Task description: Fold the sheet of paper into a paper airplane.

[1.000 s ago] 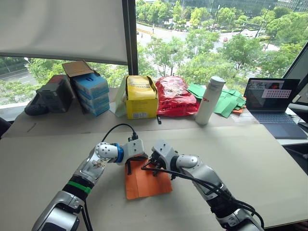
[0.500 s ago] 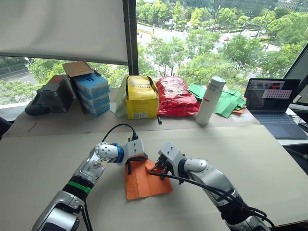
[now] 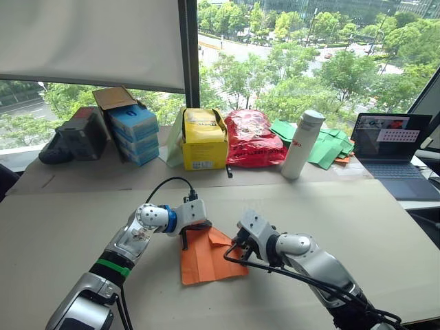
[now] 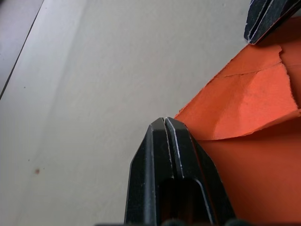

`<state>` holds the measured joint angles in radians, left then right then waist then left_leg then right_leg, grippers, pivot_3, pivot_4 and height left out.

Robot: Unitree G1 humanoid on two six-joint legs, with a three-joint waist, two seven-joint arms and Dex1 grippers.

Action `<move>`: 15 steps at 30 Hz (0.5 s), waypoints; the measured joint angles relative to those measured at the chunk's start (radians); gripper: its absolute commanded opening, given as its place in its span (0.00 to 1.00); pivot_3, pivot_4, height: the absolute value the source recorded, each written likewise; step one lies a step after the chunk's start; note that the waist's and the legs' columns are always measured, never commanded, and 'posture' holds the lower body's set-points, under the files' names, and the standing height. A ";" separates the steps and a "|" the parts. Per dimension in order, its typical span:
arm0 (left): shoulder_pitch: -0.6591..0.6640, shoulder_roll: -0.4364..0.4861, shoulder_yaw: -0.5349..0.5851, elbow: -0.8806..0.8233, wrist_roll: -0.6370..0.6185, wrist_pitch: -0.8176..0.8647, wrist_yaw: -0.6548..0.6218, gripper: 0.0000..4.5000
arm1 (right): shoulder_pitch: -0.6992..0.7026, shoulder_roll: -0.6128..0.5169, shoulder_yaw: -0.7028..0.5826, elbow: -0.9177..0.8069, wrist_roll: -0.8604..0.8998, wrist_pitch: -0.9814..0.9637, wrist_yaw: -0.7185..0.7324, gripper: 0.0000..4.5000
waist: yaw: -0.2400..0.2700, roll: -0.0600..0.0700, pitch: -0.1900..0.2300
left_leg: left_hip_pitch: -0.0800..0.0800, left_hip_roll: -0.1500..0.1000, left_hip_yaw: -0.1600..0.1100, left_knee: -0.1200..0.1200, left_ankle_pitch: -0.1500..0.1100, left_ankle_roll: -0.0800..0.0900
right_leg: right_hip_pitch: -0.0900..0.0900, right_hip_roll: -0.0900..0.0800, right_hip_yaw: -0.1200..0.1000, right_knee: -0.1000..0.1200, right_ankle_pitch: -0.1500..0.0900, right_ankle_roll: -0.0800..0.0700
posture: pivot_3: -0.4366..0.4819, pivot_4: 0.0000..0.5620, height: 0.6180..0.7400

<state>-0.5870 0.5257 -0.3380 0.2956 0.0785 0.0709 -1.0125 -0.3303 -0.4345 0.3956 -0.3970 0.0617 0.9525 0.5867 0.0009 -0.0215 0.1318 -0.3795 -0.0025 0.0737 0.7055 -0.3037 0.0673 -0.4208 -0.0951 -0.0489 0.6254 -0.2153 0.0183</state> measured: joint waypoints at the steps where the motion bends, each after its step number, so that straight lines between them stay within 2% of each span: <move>1: 0.000 0.000 0.000 0.001 0.000 -0.001 0.000 0.00 | 0.002 -0.003 -0.002 -0.008 0.001 0.010 0.000 0.01 | 0.001 0.000 0.000 | 0.000 0.000 0.000 0.000 0.000 0.000 | 0.000 0.000 0.000 0.000 0.000 0.000 | 0.48 0.27 1.00; 15: 0.000 0.000 0.000 0.007 0.000 -0.006 -0.001 0.00 | 0.038 -0.030 -0.018 -0.081 0.011 0.074 -0.019 0.01 | 0.010 -0.001 -0.002 | 0.000 0.000 0.000 0.000 0.000 0.001 | 0.000 0.000 0.000 -0.001 0.000 0.000 | 0.48 0.27 1.00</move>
<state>-0.5872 0.5257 -0.3377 0.3027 0.0787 0.0649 -1.0136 -0.2926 -0.4642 0.3775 -0.4775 0.0725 1.0267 0.5680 0.0112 -0.0227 0.1295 -0.3797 -0.0025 0.0737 0.7055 -0.3040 0.0679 -0.4206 -0.0955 -0.0492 0.6247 -0.2154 0.0184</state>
